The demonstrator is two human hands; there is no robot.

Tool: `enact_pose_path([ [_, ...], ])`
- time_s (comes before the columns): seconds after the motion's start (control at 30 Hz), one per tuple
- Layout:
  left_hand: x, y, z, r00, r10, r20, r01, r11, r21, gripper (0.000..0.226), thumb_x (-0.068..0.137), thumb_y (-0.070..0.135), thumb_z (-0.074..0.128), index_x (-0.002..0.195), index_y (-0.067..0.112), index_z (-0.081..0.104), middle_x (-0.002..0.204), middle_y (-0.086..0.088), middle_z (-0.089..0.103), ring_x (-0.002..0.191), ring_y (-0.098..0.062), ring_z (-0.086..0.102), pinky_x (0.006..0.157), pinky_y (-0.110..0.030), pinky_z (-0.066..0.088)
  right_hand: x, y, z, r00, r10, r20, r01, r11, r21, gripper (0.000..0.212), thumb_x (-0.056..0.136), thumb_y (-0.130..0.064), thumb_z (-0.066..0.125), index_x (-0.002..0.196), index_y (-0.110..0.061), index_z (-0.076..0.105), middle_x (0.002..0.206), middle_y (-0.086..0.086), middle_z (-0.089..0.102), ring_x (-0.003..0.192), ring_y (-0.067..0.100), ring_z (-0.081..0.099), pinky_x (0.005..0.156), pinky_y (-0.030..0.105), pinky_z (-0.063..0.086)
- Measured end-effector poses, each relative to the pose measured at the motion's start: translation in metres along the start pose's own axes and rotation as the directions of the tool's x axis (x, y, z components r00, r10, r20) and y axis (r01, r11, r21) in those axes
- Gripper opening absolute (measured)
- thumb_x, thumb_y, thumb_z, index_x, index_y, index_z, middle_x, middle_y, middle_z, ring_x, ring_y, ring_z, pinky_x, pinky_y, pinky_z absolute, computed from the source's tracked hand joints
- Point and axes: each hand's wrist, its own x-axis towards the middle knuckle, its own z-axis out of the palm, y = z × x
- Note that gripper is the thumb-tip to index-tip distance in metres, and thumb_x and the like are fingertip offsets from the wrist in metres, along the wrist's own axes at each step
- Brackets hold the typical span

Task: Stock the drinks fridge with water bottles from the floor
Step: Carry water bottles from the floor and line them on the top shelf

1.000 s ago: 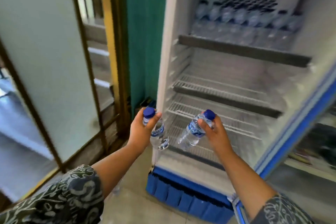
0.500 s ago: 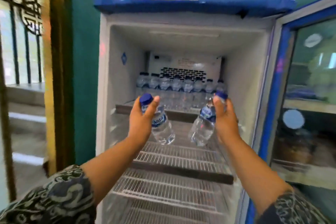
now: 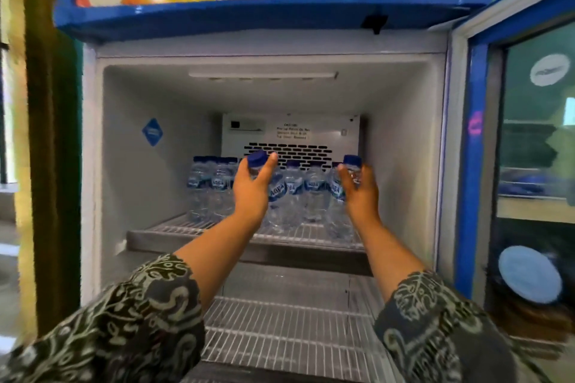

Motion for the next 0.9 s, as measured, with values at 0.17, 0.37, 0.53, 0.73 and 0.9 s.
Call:
enact_pose_path([
  [0.17, 0.013, -0.02, 0.021, 0.995, -0.068, 0.078, 0.057, 0.989, 0.136, 0.064, 0.089, 0.037, 0.059, 0.14, 0.006, 0.036, 0.12, -0.012, 0.052, 0.114, -0.028, 0.05, 0.092, -0.038, 0.041, 0.0, 0.017, 0.0, 0.999, 0.028, -0.034, -0.031, 0.995, -0.094, 0.069, 0.081, -0.057, 0.059, 0.132, -0.012, 0.045, 0.13, 0.011, 0.056, 0.118, 0.027, 0.054, 0.102, 0.045, 0.044],
  [0.37, 0.038, -0.038, 0.038, 0.981, -0.119, 0.152, 0.078, 0.965, 0.249, 0.06, 0.088, 0.046, 0.058, 0.134, 0.009, 0.046, 0.131, -0.01, 0.054, 0.121, -0.03, 0.05, 0.091, -0.036, 0.04, 0.004, 0.021, -0.001, 0.997, 0.071, -0.033, -0.075, 0.987, -0.141, 0.067, 0.082, -0.032, 0.069, 0.137, -0.015, 0.034, 0.13, 0.011, 0.054, 0.115, 0.026, 0.055, 0.099, 0.037, 0.046],
  [0.53, 0.052, -0.055, 0.045, 0.966, -0.12, 0.23, 0.033, 0.937, 0.348, 0.076, 0.084, 0.059, 0.052, 0.14, 0.01, 0.039, 0.136, -0.012, 0.052, 0.124, -0.032, 0.049, 0.101, -0.045, 0.042, 0.007, 0.026, -0.005, 0.994, 0.103, 0.042, -0.092, 0.972, -0.218, 0.068, 0.078, -0.019, 0.075, 0.134, -0.015, 0.037, 0.129, 0.007, 0.053, 0.104, 0.012, 0.051, 0.085, 0.019, 0.042],
  [0.73, 0.049, -0.065, 0.034, 0.948, -0.062, 0.314, -0.035, 0.955, 0.294, 0.078, 0.076, 0.066, 0.058, 0.127, 0.008, 0.046, 0.124, -0.004, 0.058, 0.114, -0.023, 0.055, 0.1, -0.042, 0.044, 0.008, 0.034, -0.008, 0.994, 0.107, -0.017, -0.102, 0.882, -0.459, 0.089, 0.066, -0.03, 0.084, 0.141, -0.022, 0.036, 0.136, 0.01, 0.041, 0.121, 0.026, 0.048, 0.101, 0.032, 0.041],
  [0.9, 0.051, -0.074, 0.032, 0.951, -0.007, 0.31, -0.075, 0.965, 0.252, 0.059, 0.087, 0.043, 0.06, 0.132, 0.009, 0.043, 0.126, -0.005, 0.052, 0.12, -0.023, 0.049, 0.092, -0.028, 0.036, 0.023, 0.031, -0.005, 0.984, 0.175, 0.029, -0.148, 0.896, -0.418, 0.082, 0.069, -0.021, 0.082, 0.14, -0.017, 0.039, 0.135, 0.008, 0.052, 0.121, 0.027, 0.053, 0.103, 0.041, 0.044],
])
